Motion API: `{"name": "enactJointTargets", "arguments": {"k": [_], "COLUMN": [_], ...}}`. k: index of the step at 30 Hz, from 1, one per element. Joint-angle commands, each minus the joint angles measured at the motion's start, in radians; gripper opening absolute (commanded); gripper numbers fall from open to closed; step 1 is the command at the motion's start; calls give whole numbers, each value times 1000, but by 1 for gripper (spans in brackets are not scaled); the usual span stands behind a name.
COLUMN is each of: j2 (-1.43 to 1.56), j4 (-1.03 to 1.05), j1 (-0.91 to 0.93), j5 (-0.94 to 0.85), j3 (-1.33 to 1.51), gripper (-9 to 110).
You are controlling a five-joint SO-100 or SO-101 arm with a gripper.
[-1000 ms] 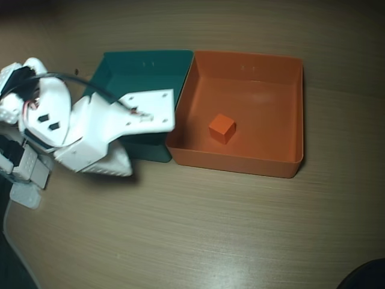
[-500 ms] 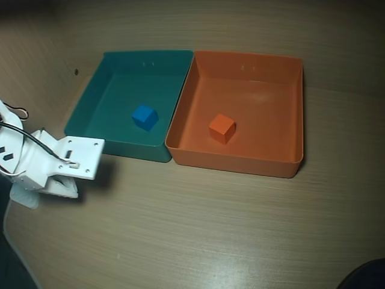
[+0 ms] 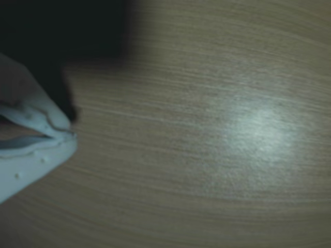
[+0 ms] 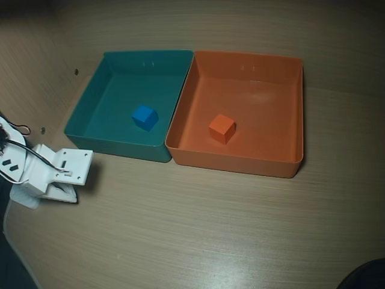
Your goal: Grasp a cube and put it in the box.
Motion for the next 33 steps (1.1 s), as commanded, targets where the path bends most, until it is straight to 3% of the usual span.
{"name": "enactJointTargets", "arguments": {"k": [1,10,18,33], "j2": [146,147,150,147], "j4": [-14,-72,120,118], "j1": [-9,-12,-9,0], "j5": [-6,-6,18,94], "j3": [104,189,189,189], "gripper": [-4,-4,-4,-5]}}
